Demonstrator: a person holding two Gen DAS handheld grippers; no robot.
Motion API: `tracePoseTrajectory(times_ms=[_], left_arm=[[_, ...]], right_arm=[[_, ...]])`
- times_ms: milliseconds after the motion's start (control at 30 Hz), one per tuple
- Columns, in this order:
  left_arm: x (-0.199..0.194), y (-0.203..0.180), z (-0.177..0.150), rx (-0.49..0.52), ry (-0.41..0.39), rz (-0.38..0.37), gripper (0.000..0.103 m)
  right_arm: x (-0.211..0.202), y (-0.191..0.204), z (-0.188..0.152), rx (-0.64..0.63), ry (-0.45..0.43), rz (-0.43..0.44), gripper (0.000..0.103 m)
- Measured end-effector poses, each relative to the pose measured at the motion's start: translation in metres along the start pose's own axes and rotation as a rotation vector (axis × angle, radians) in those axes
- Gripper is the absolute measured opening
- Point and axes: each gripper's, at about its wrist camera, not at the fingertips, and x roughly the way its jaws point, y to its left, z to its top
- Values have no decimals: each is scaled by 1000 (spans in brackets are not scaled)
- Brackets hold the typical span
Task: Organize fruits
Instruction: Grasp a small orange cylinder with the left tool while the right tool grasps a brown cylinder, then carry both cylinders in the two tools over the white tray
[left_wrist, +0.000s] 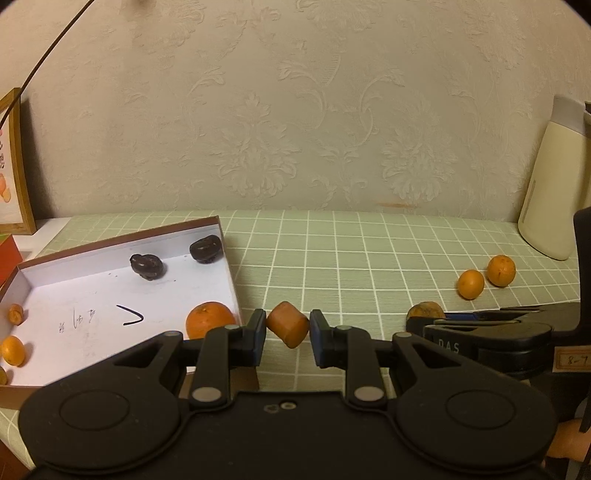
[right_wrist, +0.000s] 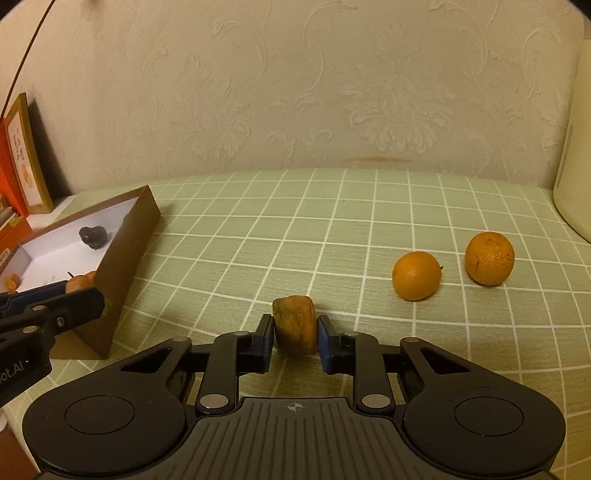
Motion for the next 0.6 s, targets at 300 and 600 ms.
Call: tracePoseTrajectory(times_ms=[300,600], left_arm=[[-12,12,2,-23,-11,16,16],[-43,37,4,-66,-52,58,16]], right_arm=[[-17,11,3,-18,-42,12,23],[-76,47,7,-76,-179,78,23]])
